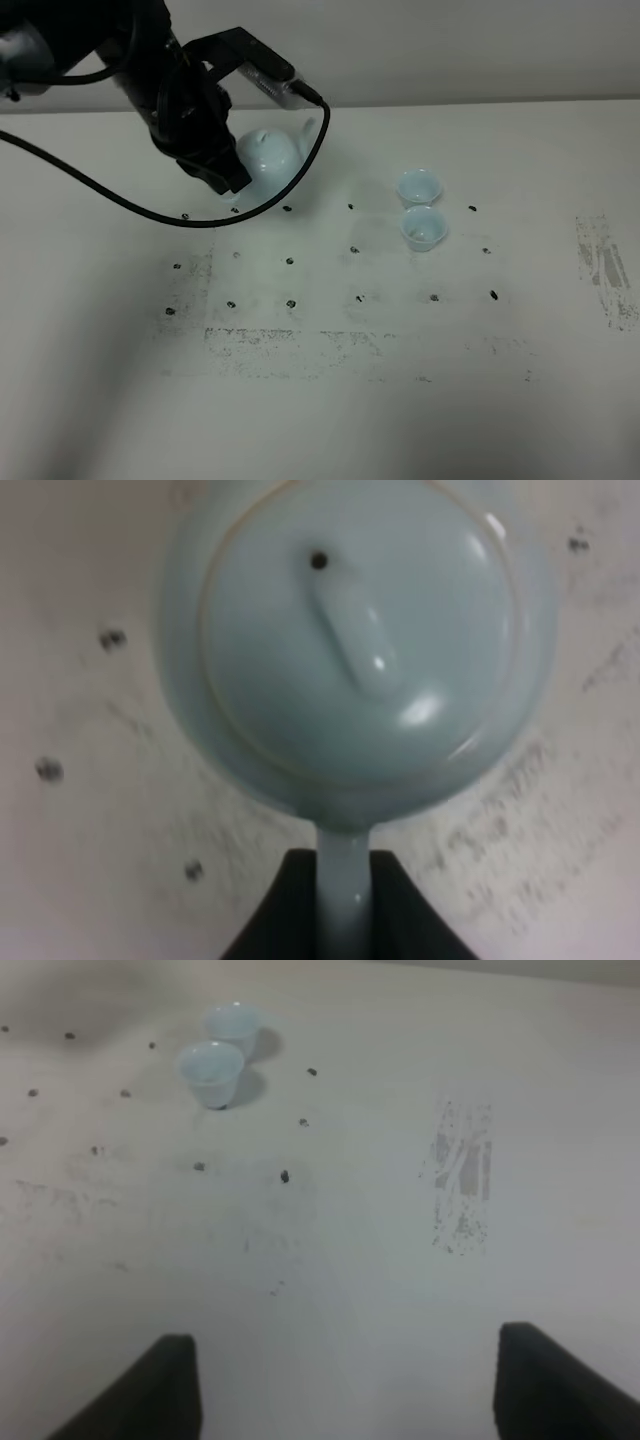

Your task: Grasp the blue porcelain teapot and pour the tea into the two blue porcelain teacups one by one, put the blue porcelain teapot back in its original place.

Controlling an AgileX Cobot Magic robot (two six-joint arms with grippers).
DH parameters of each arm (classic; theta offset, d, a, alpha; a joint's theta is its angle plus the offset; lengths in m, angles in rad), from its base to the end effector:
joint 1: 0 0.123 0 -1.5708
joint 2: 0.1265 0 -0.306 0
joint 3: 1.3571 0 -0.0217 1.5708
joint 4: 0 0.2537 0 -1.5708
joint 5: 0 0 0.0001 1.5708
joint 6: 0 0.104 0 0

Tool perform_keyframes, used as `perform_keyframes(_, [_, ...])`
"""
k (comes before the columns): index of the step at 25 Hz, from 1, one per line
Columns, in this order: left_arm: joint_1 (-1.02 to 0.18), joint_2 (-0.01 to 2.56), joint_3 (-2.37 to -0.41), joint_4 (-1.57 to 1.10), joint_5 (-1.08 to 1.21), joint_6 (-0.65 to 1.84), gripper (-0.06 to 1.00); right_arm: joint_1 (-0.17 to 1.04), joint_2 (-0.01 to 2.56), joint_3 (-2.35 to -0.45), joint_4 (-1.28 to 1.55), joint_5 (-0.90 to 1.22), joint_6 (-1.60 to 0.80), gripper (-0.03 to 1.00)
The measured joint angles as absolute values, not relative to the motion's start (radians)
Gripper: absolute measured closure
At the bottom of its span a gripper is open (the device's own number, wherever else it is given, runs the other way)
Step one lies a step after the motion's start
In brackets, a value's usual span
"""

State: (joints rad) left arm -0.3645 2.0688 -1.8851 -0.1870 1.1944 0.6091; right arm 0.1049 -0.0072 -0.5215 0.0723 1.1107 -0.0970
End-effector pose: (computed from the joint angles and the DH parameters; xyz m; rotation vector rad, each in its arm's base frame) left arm 0.4255 -0.1816 0.2701 1.2703 2.5343 -0.2103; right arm -0.0185 0.0048 0.2744 -0.2148 2.0535 0.0915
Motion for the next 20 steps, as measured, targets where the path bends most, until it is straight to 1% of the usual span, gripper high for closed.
perform_keyframes(2, [-0.365, 2.106, -1.926, -0.195, 1.194, 0.634, 0.88, 0.105, -0.007, -0.521, 0.072, 1.111, -0.097, 0.38])
perform_keyframes(5, [-0.365, 2.14, -1.934, -0.208, 1.194, 0.675, 0.88, 0.105, -0.007, -0.521, 0.072, 1.111, -0.097, 0.38])
perform_keyframes(10, [-0.365, 2.14, -1.938, -0.21, 1.194, 0.615, 0.88, 0.105, -0.007, -0.521, 0.072, 1.111, -0.097, 0.38])
perform_keyframes(20, [-0.365, 2.147, -1.959, -0.22, 1.191, 0.618, 0.88, 0.105, -0.007, -0.521, 0.072, 1.111, -0.097, 0.38])
